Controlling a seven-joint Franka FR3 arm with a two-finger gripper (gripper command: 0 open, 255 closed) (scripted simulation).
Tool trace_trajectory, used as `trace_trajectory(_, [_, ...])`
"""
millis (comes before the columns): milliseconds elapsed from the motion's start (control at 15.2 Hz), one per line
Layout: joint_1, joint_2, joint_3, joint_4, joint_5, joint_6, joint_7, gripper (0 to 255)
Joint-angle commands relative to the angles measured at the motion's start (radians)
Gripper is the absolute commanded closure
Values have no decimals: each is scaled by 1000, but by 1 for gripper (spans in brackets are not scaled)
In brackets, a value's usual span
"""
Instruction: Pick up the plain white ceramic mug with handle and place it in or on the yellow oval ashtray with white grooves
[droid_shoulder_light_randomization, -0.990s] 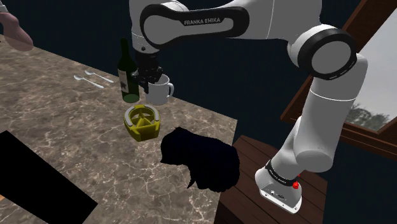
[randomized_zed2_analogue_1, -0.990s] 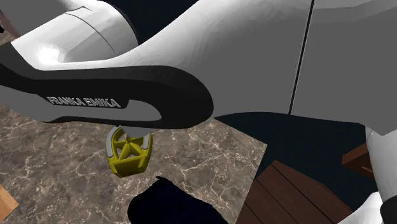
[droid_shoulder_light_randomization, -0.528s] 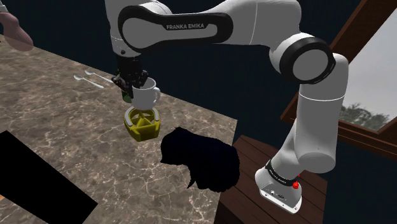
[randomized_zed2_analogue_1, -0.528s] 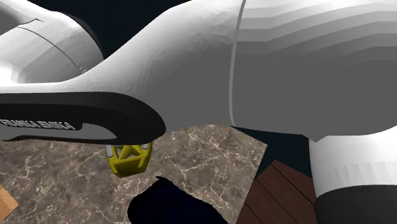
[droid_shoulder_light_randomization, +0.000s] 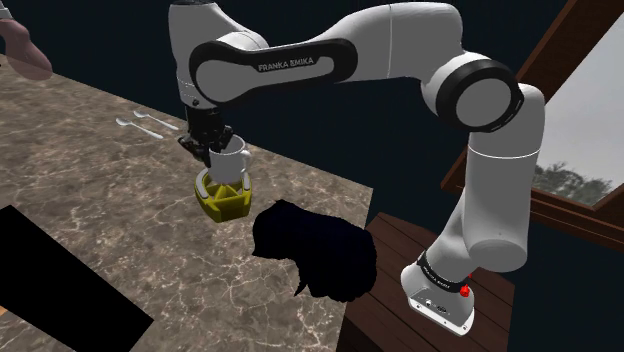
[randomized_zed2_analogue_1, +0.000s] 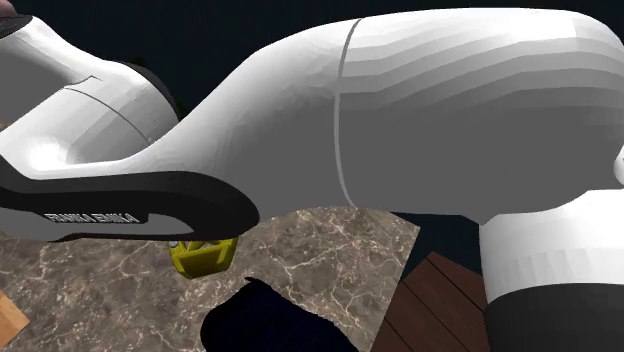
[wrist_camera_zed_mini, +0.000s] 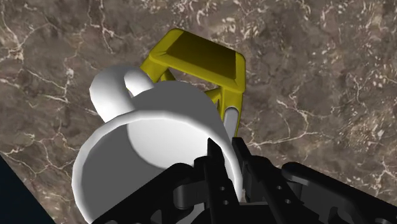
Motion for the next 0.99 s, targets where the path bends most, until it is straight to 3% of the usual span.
trace_trajectory(0, [0, 3, 0, -23, -2, 27, 3, 255])
trace_trajectory(396, [-1, 20, -4, -73, -8, 92, 7, 255])
trace_trajectory(858, [-1, 20, -4, -72, -8, 92, 7, 255])
trace_trajectory(924, [-1, 20, -4, -72, -8, 92, 7, 0])
